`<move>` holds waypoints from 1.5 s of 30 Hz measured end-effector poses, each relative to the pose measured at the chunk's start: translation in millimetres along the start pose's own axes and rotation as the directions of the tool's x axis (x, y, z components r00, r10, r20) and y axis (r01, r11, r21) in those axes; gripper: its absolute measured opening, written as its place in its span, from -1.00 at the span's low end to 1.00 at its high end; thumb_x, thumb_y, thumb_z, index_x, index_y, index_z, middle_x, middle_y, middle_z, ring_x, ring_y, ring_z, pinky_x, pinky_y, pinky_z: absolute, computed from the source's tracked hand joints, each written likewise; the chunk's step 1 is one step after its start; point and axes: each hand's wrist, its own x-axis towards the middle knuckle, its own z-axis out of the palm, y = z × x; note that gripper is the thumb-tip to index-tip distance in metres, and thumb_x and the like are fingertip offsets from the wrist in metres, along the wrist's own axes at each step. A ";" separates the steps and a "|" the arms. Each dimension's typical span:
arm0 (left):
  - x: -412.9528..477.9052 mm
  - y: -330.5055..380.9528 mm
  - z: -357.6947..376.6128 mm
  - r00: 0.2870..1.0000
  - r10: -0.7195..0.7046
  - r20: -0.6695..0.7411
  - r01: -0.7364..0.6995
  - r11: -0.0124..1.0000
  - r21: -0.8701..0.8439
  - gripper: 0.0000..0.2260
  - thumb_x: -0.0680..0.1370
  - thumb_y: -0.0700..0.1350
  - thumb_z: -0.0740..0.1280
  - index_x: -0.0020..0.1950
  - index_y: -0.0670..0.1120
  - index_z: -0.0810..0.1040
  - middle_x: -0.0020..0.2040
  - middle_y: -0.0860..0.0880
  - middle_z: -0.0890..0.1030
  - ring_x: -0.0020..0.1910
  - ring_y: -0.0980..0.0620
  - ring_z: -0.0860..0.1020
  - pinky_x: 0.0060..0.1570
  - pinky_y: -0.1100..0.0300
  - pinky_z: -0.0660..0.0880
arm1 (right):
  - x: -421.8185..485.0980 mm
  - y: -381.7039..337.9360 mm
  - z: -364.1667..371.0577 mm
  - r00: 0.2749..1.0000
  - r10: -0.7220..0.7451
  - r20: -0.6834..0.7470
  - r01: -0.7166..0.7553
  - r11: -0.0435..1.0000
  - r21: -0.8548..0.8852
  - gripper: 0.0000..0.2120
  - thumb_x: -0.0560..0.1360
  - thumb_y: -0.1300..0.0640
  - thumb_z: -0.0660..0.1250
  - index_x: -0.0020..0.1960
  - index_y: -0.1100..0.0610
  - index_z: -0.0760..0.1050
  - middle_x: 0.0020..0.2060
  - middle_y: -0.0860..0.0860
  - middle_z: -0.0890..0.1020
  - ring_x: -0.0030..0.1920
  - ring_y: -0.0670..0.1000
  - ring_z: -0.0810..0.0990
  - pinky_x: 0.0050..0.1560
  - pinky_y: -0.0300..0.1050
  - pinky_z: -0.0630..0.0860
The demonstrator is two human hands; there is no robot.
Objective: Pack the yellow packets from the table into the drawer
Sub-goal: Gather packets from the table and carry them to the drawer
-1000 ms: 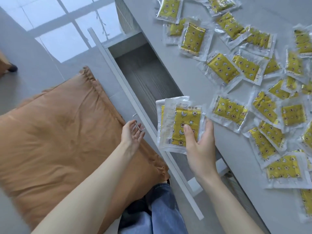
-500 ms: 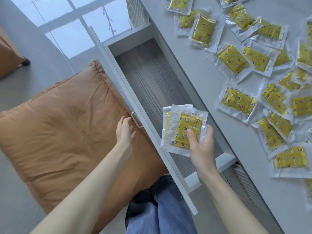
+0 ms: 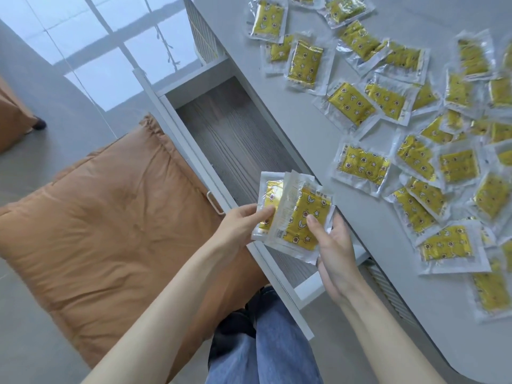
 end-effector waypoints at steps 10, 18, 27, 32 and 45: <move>60.9 1.3 5.6 0.969 0.175 -0.176 -0.064 0.861 0.504 -0.74 0.54 -0.08 0.36 0.20 -0.11 0.56 0.13 -0.09 0.63 0.06 -0.03 0.61 0.13 0.04 0.54 | 20.3 67.9 -15.3 0.923 0.286 -0.258 -0.267 0.958 0.106 -0.75 0.56 0.11 0.32 0.21 0.12 0.43 0.18 0.01 0.59 0.23 0.03 0.55 0.13 -0.07 0.46; 136.3 -10.8 31.2 0.969 0.170 -0.178 0.006 0.707 0.707 -0.58 0.60 -0.13 0.24 0.46 -0.09 0.30 0.44 -0.07 0.37 0.28 -0.05 0.47 0.01 0.25 0.35 | 94.0 110.0 -27.1 0.743 0.486 -0.460 -0.344 0.867 0.359 -0.35 0.49 0.07 0.41 0.48 0.10 0.21 0.44 0.07 0.36 0.38 0.15 0.41 0.37 0.21 0.35; 174.3 -31.0 34.2 0.927 0.317 -0.201 -0.030 0.596 0.803 -0.64 0.57 -0.12 0.27 0.37 -0.03 0.39 0.36 -0.08 0.45 0.27 -0.08 0.46 0.05 0.17 0.39 | 114.8 126.8 -38.1 0.667 0.318 -0.674 -0.325 0.938 0.120 -0.74 0.57 0.11 0.27 0.24 0.14 0.41 0.11 -0.01 0.56 0.06 0.06 0.52 0.30 0.05 0.40; 166.2 -37.2 23.7 0.895 0.436 -0.091 -0.090 0.377 0.922 -0.49 0.52 -0.24 0.29 0.43 0.02 0.28 0.36 -0.10 0.32 0.33 -0.10 0.32 0.13 0.07 0.41 | 95.7 123.6 -33.8 0.755 0.126 -0.644 -0.357 0.902 -0.243 -0.48 0.58 0.23 0.21 0.51 0.15 0.17 0.45 0.08 0.31 0.42 0.09 0.34 0.38 -0.05 0.32; 177.1 -44.0 -1.6 0.904 0.128 0.408 -0.323 -0.419 0.848 -0.18 0.55 -0.17 0.33 0.54 0.16 -0.21 0.56 -0.06 -0.26 0.55 -0.11 -0.15 0.48 -0.07 0.04 | 110.1 133.4 -44.3 0.984 -0.129 0.121 0.118 -0.031 -0.993 -0.25 0.52 0.13 0.36 0.56 0.03 -0.01 0.56 0.08 -0.07 0.54 0.22 -0.17 0.50 0.09 0.17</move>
